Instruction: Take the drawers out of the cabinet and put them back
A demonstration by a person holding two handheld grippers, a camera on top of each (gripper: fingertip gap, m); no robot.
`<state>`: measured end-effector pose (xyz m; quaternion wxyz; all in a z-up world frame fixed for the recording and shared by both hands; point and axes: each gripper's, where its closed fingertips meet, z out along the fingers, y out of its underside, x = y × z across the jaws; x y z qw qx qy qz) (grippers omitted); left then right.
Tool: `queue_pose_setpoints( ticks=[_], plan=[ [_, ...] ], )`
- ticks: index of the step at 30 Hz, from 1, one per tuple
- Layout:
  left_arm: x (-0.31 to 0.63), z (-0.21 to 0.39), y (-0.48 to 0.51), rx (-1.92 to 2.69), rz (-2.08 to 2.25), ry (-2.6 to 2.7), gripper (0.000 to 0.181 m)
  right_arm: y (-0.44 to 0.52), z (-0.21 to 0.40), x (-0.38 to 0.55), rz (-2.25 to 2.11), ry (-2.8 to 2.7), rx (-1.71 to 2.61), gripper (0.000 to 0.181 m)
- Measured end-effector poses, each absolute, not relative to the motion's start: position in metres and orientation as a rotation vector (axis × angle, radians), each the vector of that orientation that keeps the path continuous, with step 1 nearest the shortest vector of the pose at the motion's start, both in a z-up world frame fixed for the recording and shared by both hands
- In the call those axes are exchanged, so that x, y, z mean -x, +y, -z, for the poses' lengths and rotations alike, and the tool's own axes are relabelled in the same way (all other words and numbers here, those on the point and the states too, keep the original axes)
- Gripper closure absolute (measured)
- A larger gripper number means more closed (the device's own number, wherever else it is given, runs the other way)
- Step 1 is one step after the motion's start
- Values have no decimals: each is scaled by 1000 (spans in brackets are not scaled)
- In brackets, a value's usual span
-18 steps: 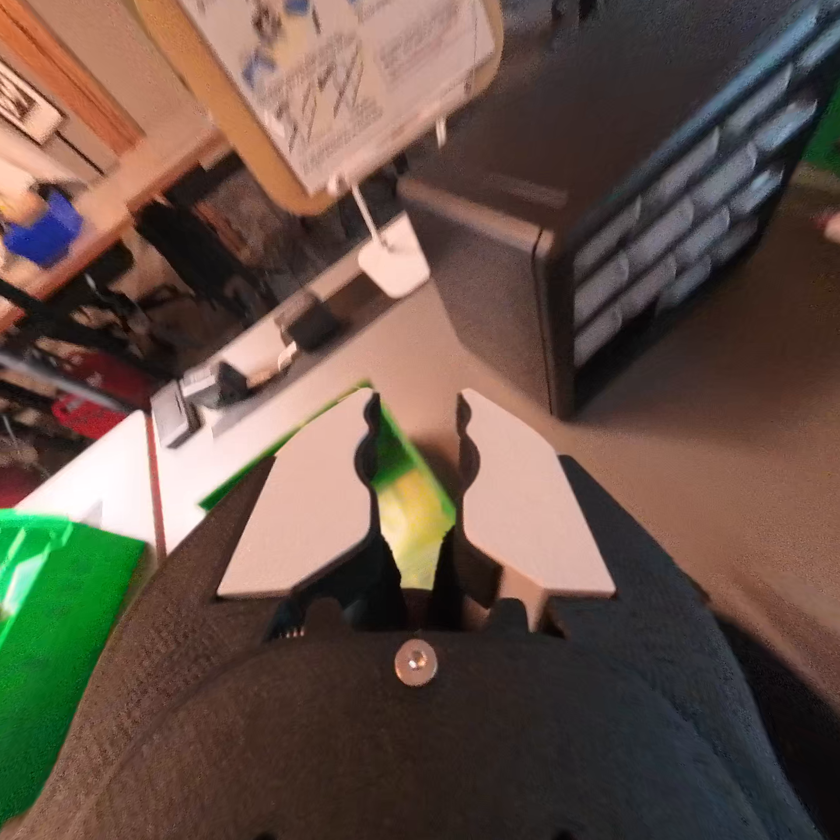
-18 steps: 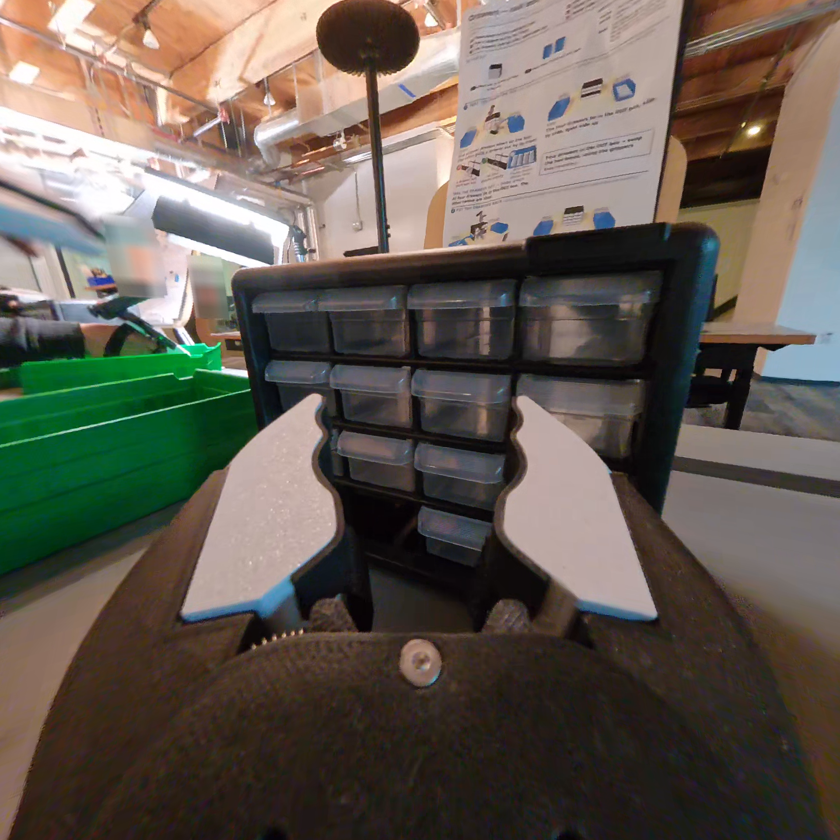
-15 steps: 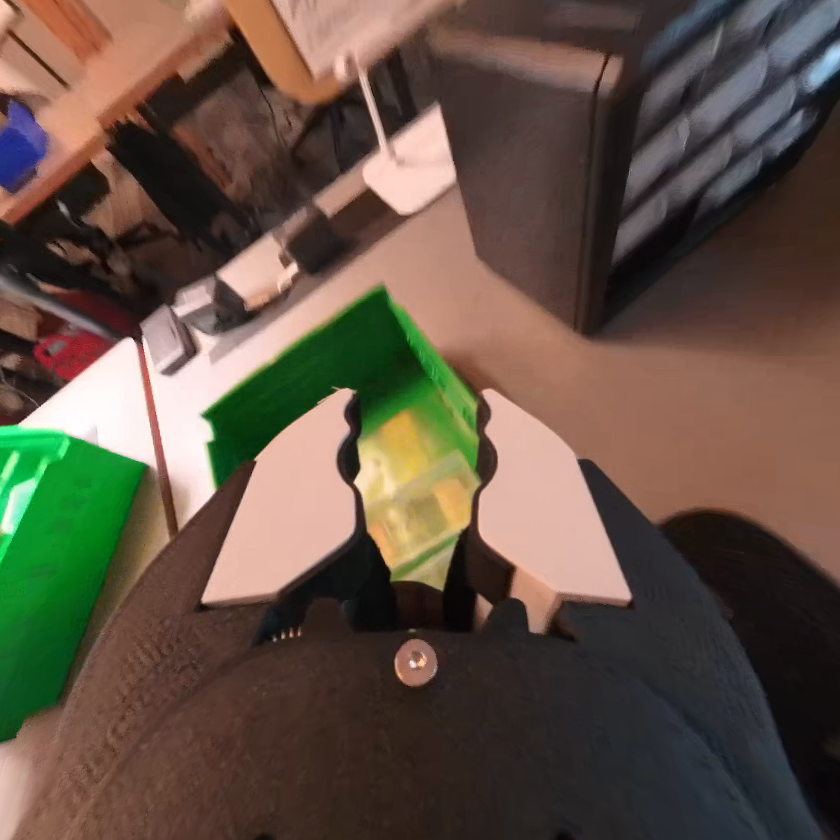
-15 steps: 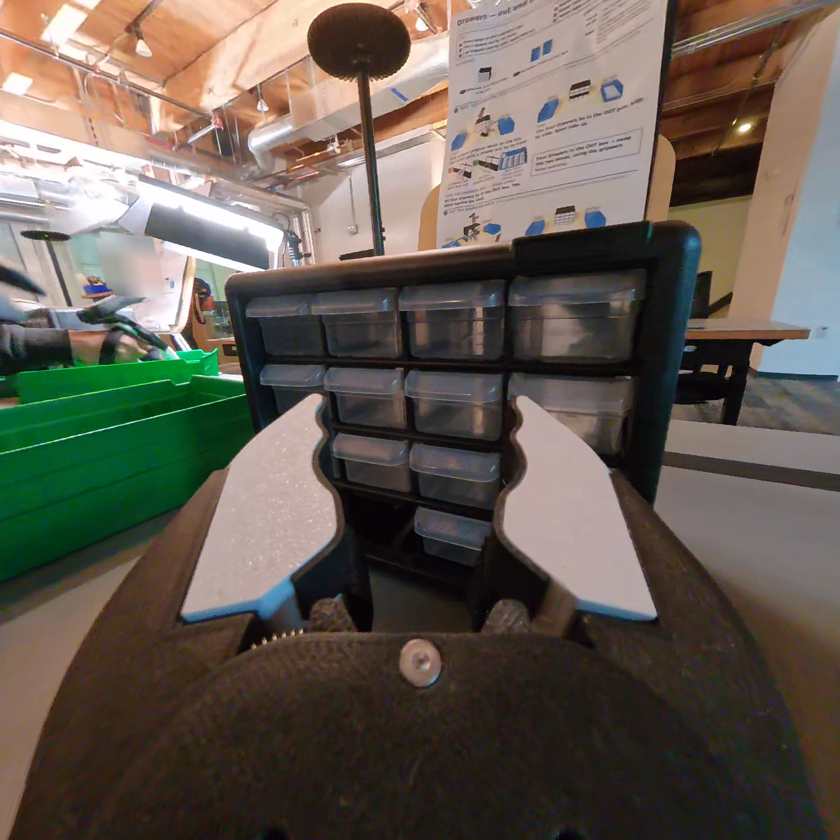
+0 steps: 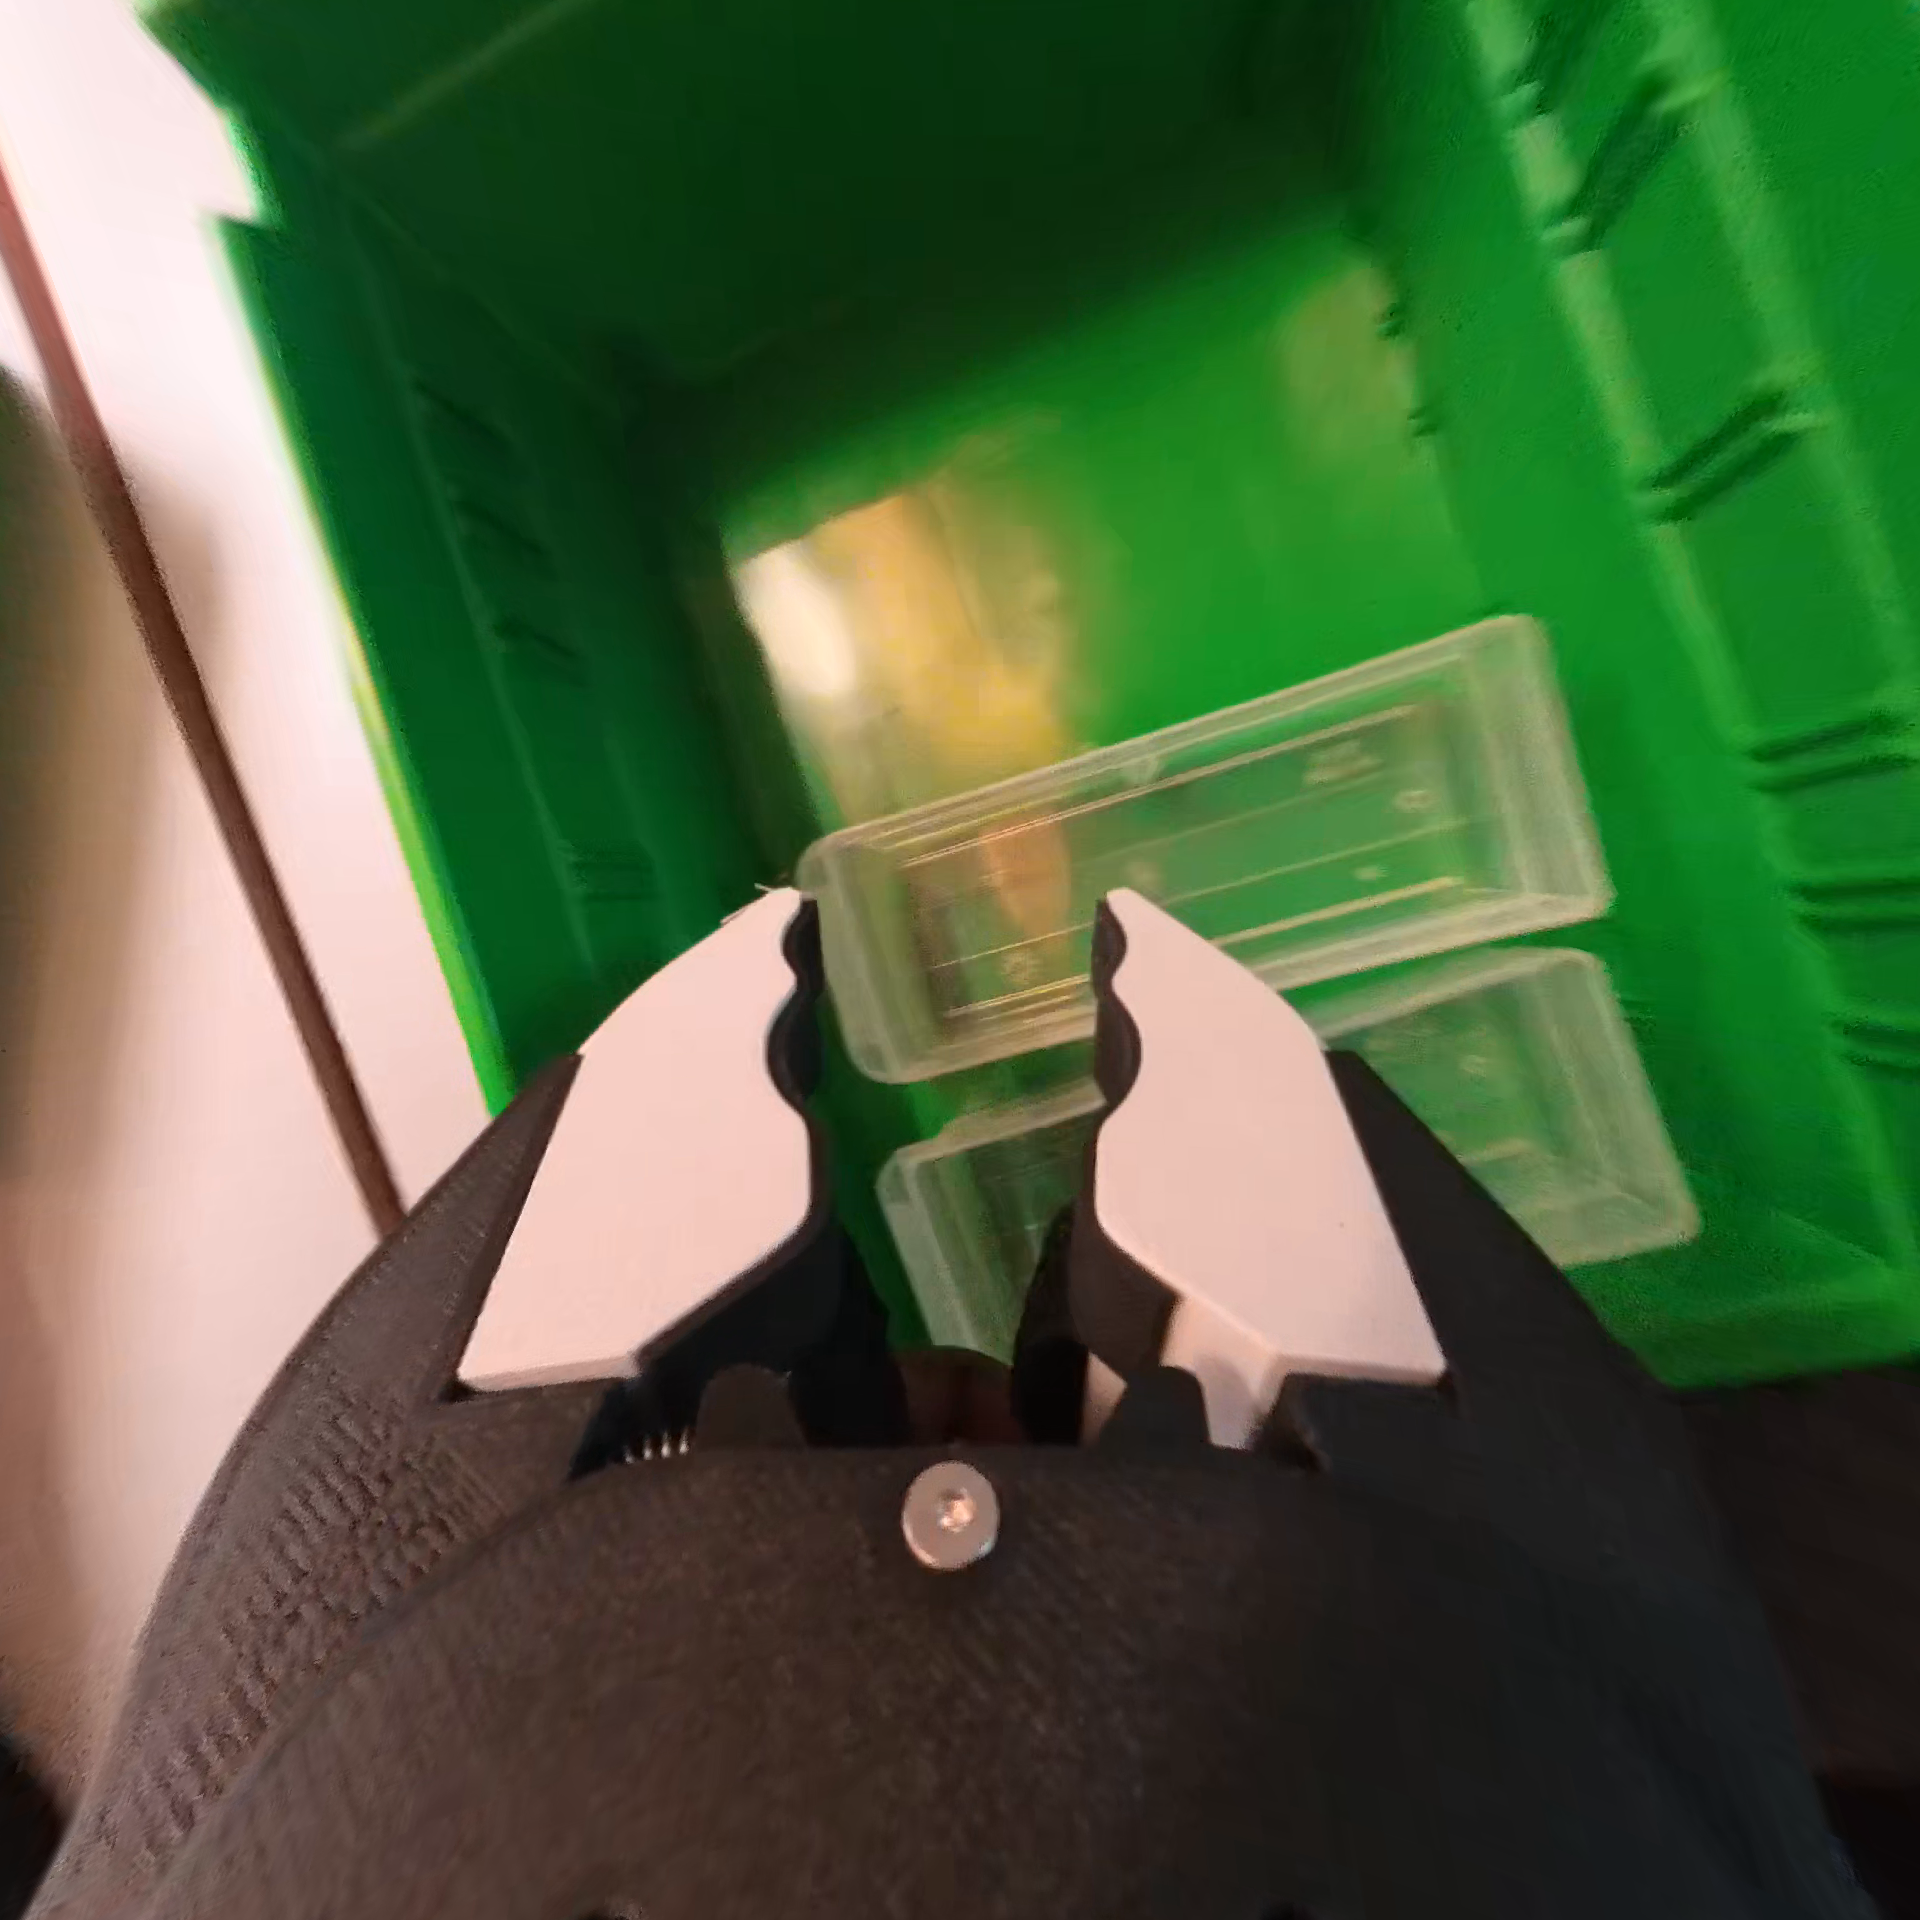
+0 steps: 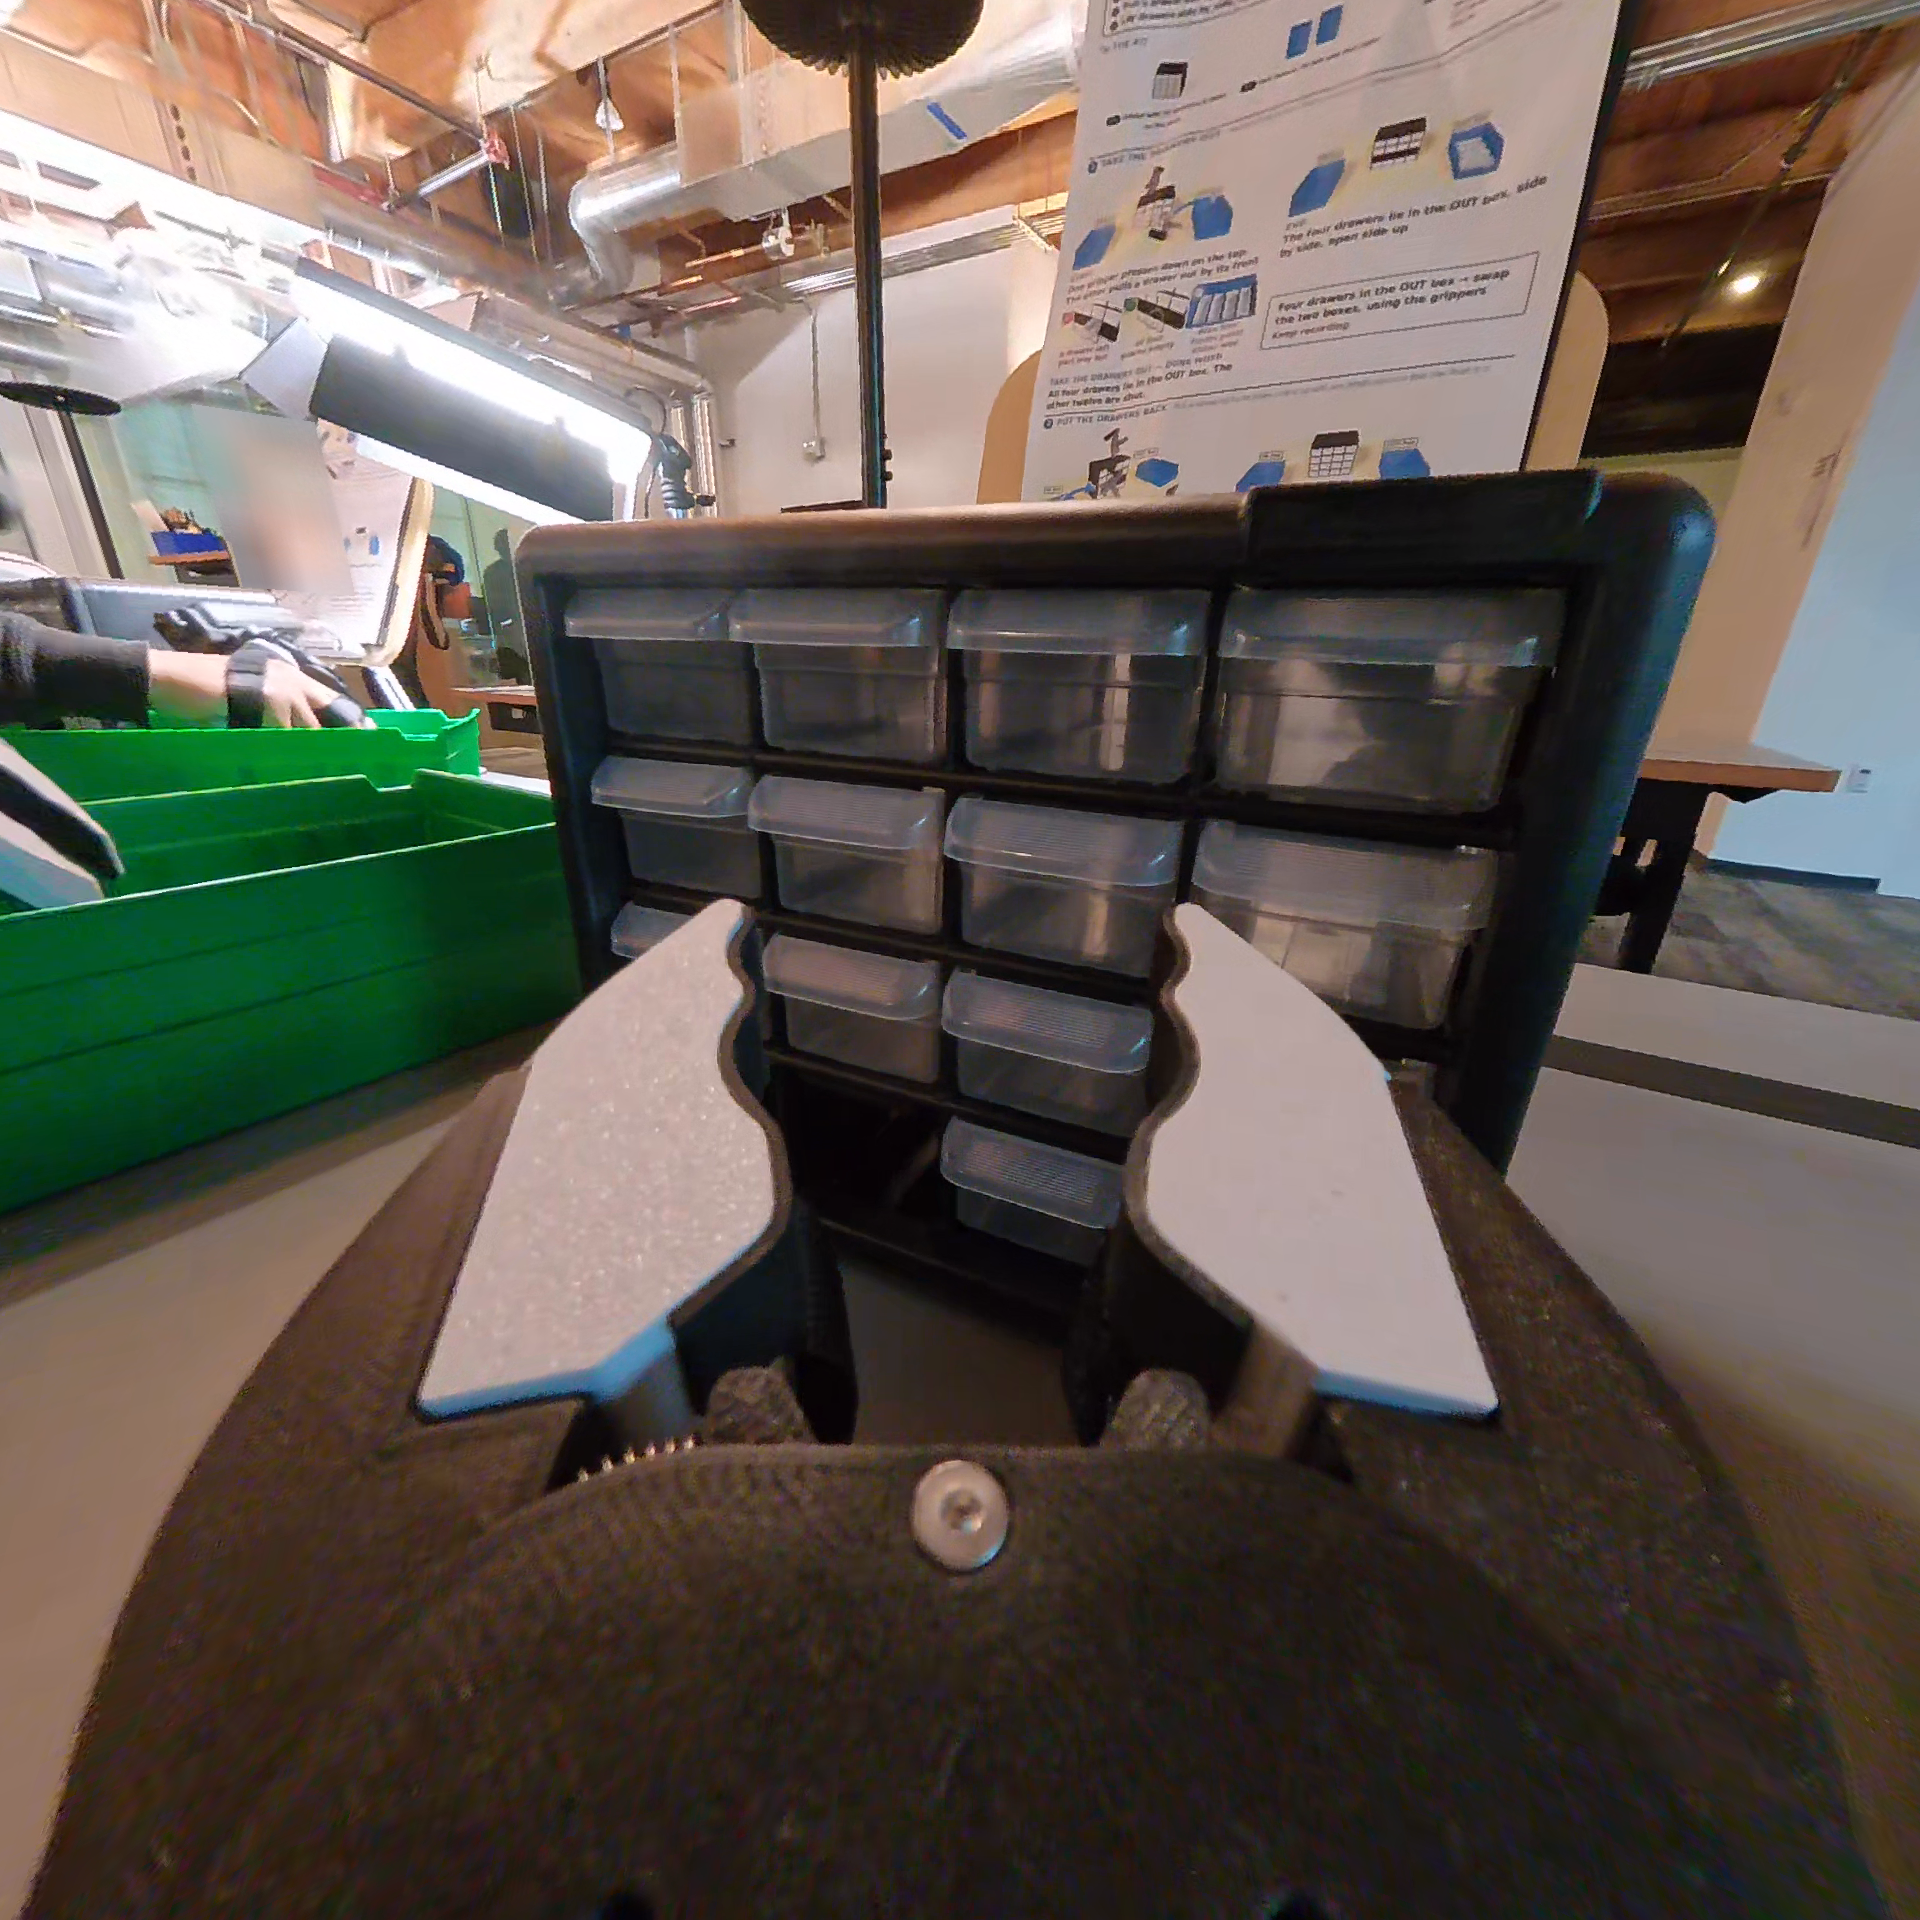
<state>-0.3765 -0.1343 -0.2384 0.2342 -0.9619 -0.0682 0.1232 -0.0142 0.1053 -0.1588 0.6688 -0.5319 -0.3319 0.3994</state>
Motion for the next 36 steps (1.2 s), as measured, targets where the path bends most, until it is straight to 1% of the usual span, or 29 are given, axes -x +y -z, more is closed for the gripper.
queue_pose_setpoints(
  ticks=[6,8,10,12,16,19,23,25,27,30,33,36],
  plan=[
    [400,272,-149,2802,-469,-288,139,104,158,14,-900,-752,1194,111],
    [402,282,-151,2826,-460,-293,145,104,158,14,-895,-755,1192,111],
    [407,287,-154,2837,-518,-275,158,103,158,14,-891,-758,1191,111],
    [404,283,-151,2800,-507,-261,160,103,159,15,-893,-762,1190,111],
    [395,243,-138,2555,-468,-293,167,98,160,18,-896,-794,1178,111],
    [396,197,-139,2334,-559,-332,167,90,160,23,-889,-842,1146,109],
    [384,128,-144,1913,-562,-432,168,71,161,31,-857,-947,1054,106],
    [354,104,-139,1724,-382,-419,168,54,161,36,-840,-1026,967,102],
    [311,94,-126,1597,-137,-357,168,35,161,42,-807,-1105,863,97],
    [254,115,-100,1605,47,-279,167,1,165,48,-781,-1221,703,89],
    [215,148,-72,1715,61,-220,168,-26,167,50,-796,-1274,593,81],
    [185,160,-56,1815,23,-136,167,-35,169,51,-802,-1299,562,81]
  ],
)
